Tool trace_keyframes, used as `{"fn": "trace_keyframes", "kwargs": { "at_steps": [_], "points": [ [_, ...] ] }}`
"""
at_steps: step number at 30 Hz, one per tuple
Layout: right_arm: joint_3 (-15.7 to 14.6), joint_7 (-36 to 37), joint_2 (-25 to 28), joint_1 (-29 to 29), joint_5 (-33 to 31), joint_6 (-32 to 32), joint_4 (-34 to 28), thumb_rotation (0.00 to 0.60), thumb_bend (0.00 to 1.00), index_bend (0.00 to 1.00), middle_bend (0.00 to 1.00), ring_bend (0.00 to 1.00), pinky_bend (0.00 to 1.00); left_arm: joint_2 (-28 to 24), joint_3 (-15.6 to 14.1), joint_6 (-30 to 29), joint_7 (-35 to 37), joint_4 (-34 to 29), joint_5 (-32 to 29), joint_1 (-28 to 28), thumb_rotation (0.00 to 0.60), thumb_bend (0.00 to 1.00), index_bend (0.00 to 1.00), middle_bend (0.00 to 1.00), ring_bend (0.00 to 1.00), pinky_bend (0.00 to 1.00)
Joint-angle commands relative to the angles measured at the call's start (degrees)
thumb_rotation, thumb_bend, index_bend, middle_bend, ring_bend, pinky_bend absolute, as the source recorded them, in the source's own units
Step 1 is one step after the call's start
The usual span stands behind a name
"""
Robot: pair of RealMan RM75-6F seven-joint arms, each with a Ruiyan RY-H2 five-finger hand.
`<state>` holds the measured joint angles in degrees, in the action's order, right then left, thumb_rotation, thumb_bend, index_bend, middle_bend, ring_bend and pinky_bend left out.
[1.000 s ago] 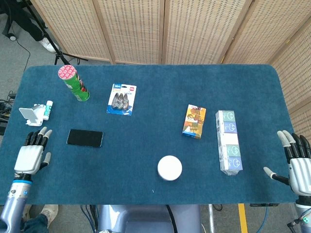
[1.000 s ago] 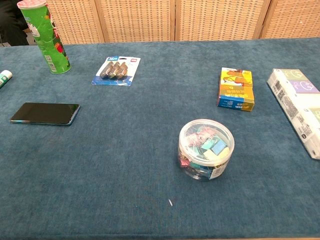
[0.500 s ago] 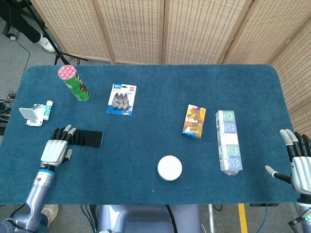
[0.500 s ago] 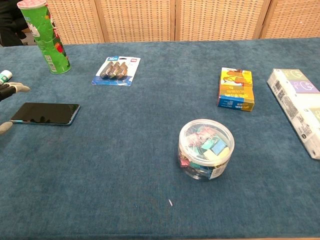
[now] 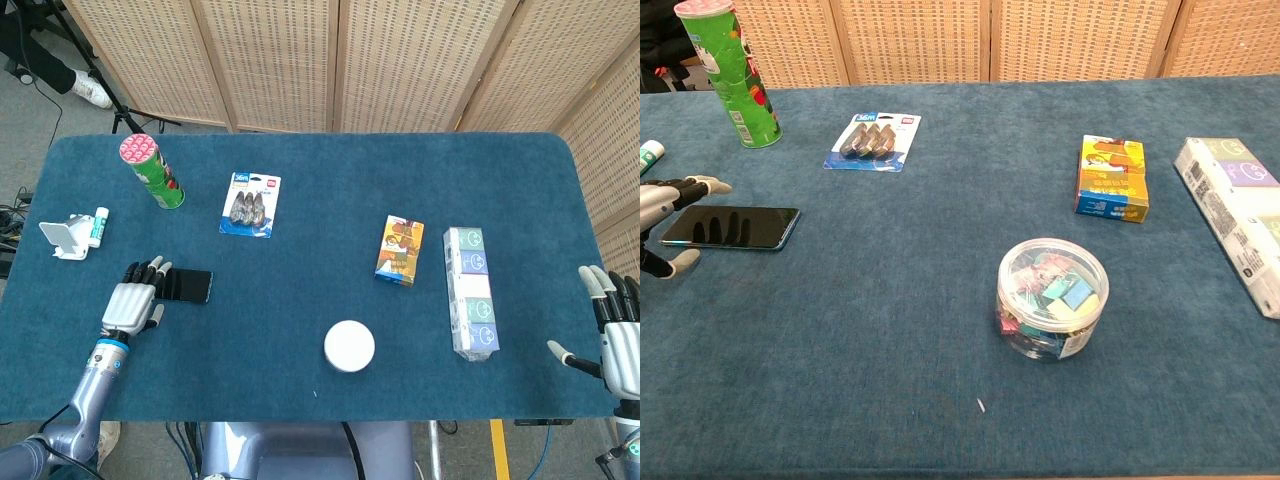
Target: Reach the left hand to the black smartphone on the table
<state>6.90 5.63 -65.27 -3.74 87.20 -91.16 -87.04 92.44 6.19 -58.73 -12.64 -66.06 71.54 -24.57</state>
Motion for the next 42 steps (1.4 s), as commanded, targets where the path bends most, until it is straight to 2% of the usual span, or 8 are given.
{"fn": "trace_keyframes", "kwargs": {
  "at_steps": [1, 14, 24, 26, 29, 31, 34, 42],
  "points": [
    [0.0, 0.0, 0.0, 0.0, 0.0, 0.1, 0.0, 0.6, 0.0, 0.03, 0.0, 0.0, 0.0, 1.0, 0.2, 0.0, 0.3, 1.4, 0.0, -0.4, 0.6, 0.46, 0.0, 0.0, 0.0, 0.0],
    [0.0, -0.4, -0.1, 0.0, -0.1, 0.1, 0.0, 0.6, 0.0, 0.03, 0.0, 0.0, 0.0, 3.3, 1.1, 3.4, 0.7, 5.2, -1.7, -2.9, 0.6, 0.46, 0.0, 0.0, 0.0, 0.0],
    [-0.1, -0.5, -0.3, -0.1, -0.1, 0.5, 0.1, 0.6, 0.0, 0.03, 0.0, 0.0, 0.0, 5.1, 1.9, 2.5, 0.9, 8.1, -1.5, -4.1, 0.6, 0.49, 0.0, 0.0, 0.0, 0.0],
    [-0.1, -0.5, -0.3, -0.1, -0.2, 0.5, 0.1, 0.6, 0.0, 0.03, 0.0, 0.0, 0.0, 5.6, 2.2, 2.2, 1.3, 8.9, -1.3, -4.3, 0.6, 0.52, 0.07, 0.0, 0.0, 0.0],
    [0.0, -0.5, -0.3, -0.1, -0.3, 0.5, 0.1, 0.6, 0.0, 0.03, 0.0, 0.0, 0.0, 6.1, 2.4, 1.1, 2.8, 9.7, -0.4, -4.5, 0.6, 0.61, 0.27, 0.01, 0.0, 0.0],
    [0.0, -0.5, -0.2, -0.1, -0.3, 0.6, 0.1, 0.6, 0.0, 0.03, 0.0, 0.0, 0.0, 6.1, 2.2, 0.5, 3.2, 10.1, 0.2, -4.5, 0.6, 0.68, 0.42, 0.06, 0.0, 0.0],
    [-0.1, -0.5, -0.2, -0.2, -0.4, 0.7, 0.1, 0.6, 0.0, 0.03, 0.0, 0.0, 0.0, 6.0, 2.0, 0.2, 2.7, 10.5, 0.5, -4.6, 0.6, 0.74, 0.57, 0.1, 0.0, 0.0],
    [-0.1, -0.6, -0.3, -0.2, -0.4, 0.9, 0.1, 0.6, 0.0, 0.03, 0.0, 0.0, 0.0, 5.3, 2.9, -0.4, 0.7, 10.0, 0.1, -5.3, 0.6, 0.77, 0.6, 0.1, 0.0, 0.0]
  ]
}}
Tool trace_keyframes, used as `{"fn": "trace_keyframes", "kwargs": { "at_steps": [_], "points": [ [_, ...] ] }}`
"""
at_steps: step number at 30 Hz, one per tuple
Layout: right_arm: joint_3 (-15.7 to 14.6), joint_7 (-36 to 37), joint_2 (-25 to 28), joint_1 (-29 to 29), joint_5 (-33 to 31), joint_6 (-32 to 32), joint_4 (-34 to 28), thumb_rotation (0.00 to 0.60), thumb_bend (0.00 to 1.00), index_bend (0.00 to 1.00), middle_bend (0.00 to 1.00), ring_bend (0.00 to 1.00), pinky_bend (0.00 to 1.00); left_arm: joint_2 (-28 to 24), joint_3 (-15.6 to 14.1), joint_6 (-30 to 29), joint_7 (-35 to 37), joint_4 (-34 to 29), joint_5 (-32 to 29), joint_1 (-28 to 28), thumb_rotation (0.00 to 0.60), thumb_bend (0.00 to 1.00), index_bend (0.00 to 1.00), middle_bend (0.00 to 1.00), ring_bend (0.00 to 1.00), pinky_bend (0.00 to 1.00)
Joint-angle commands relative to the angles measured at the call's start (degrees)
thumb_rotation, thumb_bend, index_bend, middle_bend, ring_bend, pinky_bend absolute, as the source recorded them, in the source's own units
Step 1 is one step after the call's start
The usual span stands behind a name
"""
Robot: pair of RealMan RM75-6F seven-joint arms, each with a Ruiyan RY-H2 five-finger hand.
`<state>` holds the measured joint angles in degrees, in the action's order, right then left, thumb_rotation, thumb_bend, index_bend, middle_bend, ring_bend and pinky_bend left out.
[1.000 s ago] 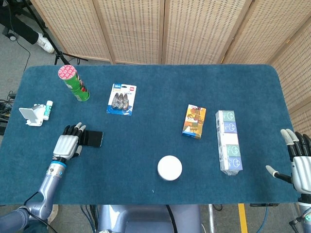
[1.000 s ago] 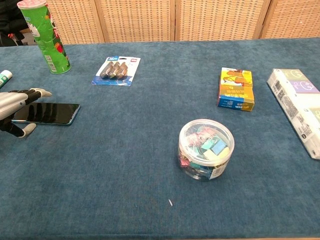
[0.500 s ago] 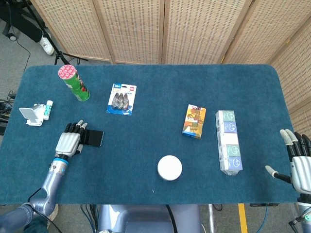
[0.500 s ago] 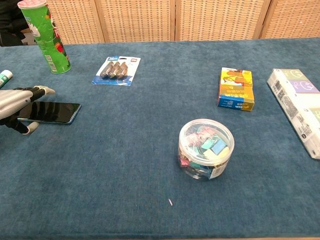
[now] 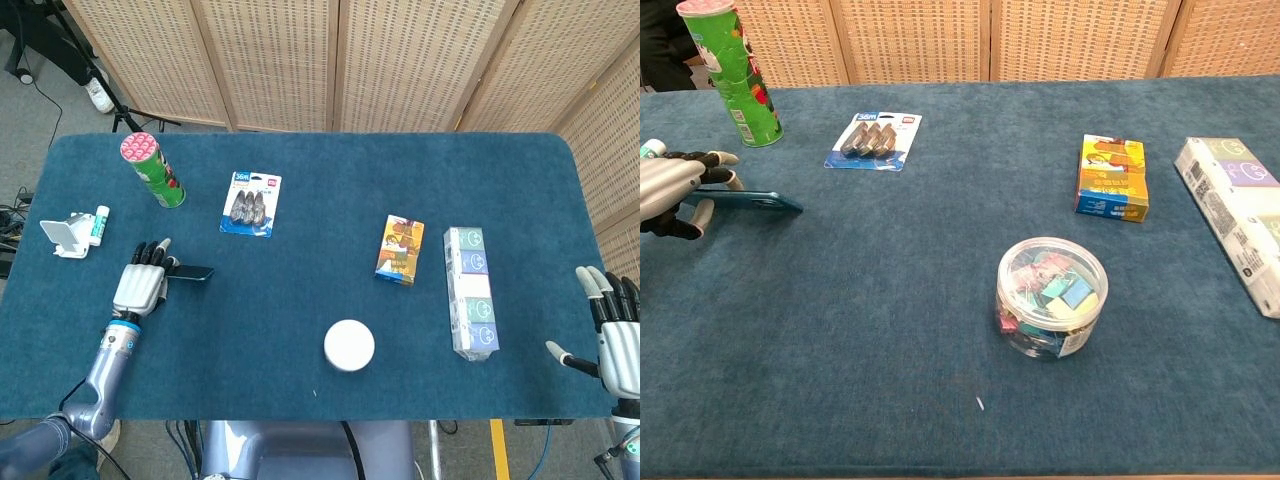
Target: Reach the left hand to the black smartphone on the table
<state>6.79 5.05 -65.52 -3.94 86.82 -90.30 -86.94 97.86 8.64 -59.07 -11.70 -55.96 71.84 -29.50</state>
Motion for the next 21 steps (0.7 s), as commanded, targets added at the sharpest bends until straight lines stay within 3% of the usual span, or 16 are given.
{"fn": "trace_keyframes", "kwargs": {
  "at_steps": [1, 8, 9, 11, 12, 14, 21],
  "points": [
    [0.0, -0.1, 0.0, 0.0, 0.0, 0.1, 0.0, 0.6, 0.0, 0.03, 0.0, 0.0, 0.0, -0.3, 0.7, 0.1, -0.4, -0.1, -0.4, -0.6, 0.6, 0.77, 0.6, 0.1, 0.0, 0.0],
    [-0.3, -0.4, -0.1, -0.2, 0.1, 0.6, -0.1, 0.6, 0.0, 0.03, 0.0, 0.0, 0.0, -0.1, 3.5, 2.0, -4.0, 0.9, -3.4, -3.1, 0.6, 0.71, 0.59, 0.1, 0.0, 0.0],
    [-0.3, -0.5, -0.1, -0.2, 0.0, 0.6, 0.0, 0.6, 0.0, 0.03, 0.0, 0.0, 0.0, 0.1, 4.0, 2.5, -4.8, 1.4, -3.9, -3.7, 0.6, 0.67, 0.53, 0.07, 0.0, 0.0],
    [-0.2, -0.6, -0.2, -0.2, -0.2, 0.7, -0.1, 0.6, 0.0, 0.03, 0.0, 0.0, 0.0, 0.4, 4.9, 4.5, -7.0, 2.3, -5.9, -4.9, 0.6, 0.57, 0.34, 0.02, 0.0, 0.0],
    [-0.2, -0.7, -0.2, -0.2, -0.3, 0.8, -0.1, 0.6, 0.0, 0.03, 0.0, 0.0, 0.0, 0.5, 5.4, 5.1, -8.0, 2.4, -7.0, -5.3, 0.6, 0.51, 0.2, 0.0, 0.0, 0.0],
    [-0.2, -0.8, -0.2, -0.2, -0.4, 0.9, -0.1, 0.6, 0.0, 0.03, 0.0, 0.0, 0.0, 0.7, 6.0, 5.5, -9.2, 2.4, -8.2, -5.9, 0.6, 0.43, 0.04, 0.0, 0.0, 0.0],
    [-0.2, -0.7, 0.0, -0.2, -0.6, 1.1, -0.3, 0.6, 0.0, 0.03, 0.0, 0.0, 0.0, 0.5, 6.6, 3.0, -7.1, 1.5, -7.3, -6.3, 0.6, 0.36, 0.0, 0.0, 0.0, 0.0]
  ]
}}
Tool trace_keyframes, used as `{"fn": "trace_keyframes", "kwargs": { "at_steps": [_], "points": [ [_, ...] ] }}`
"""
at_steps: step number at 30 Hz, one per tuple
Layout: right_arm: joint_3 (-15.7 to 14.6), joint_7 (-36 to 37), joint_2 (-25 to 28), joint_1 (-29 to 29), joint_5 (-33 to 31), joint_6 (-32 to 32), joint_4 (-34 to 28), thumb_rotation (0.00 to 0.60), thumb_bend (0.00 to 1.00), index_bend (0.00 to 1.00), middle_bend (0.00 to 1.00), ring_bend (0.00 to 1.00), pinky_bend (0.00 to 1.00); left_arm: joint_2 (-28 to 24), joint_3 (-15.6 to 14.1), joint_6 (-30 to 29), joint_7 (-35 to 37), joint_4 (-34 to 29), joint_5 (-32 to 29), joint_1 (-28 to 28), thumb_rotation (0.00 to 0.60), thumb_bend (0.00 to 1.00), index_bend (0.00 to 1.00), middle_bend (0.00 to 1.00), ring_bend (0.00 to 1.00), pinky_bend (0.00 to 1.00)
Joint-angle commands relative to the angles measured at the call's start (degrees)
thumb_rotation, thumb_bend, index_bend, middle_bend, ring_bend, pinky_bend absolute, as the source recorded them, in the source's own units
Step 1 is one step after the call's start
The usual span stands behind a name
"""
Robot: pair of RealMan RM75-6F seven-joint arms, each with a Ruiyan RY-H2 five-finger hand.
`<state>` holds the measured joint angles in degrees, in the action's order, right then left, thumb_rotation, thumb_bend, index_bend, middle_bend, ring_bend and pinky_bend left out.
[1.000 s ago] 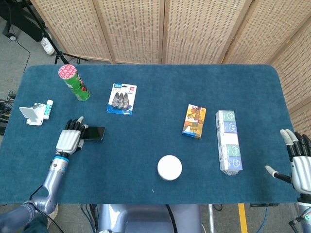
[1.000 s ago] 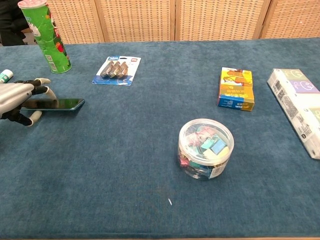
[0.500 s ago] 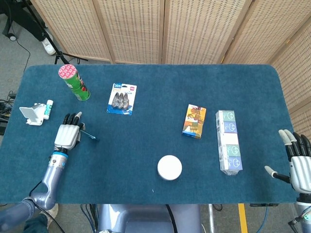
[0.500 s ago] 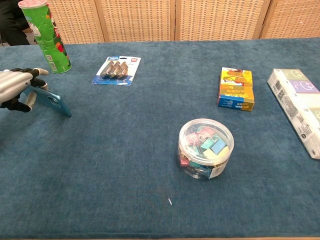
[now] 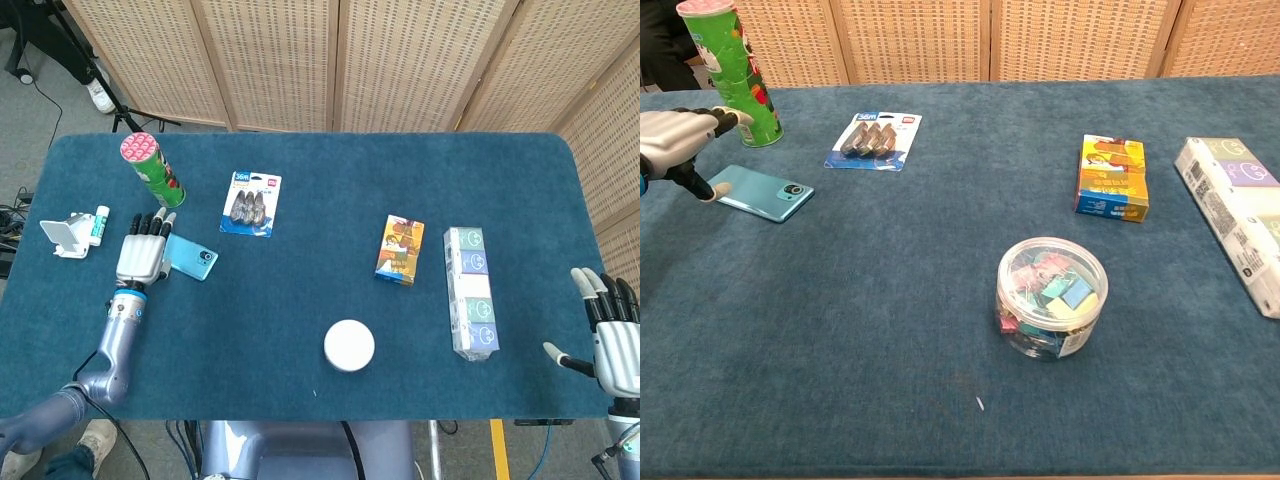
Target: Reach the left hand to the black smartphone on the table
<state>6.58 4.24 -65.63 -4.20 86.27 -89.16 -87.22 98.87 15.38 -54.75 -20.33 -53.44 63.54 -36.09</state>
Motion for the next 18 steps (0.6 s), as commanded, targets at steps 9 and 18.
{"fn": "trace_keyframes", "kwargs": {
  "at_steps": [9, 18],
  "points": [
    [-0.1, 0.9, 0.5, 0.3, 0.5, -0.7, -0.4, 0.6, 0.0, 0.03, 0.0, 0.0, 0.0, -10.9, -3.6, -11.4, 6.0, -15.4, 7.2, 6.8, 0.6, 0.0, 0.0, 0.0, 0.0, 0.0],
    [-0.4, 0.8, 0.8, 0.6, 1.4, -1.4, -0.9, 0.6, 0.0, 0.03, 0.0, 0.0, 0.0, -23.0, -9.1, -20.2, 9.0, -30.4, 10.7, 16.4, 0.6, 0.0, 0.0, 0.0, 0.0, 0.0]
  ]
}}
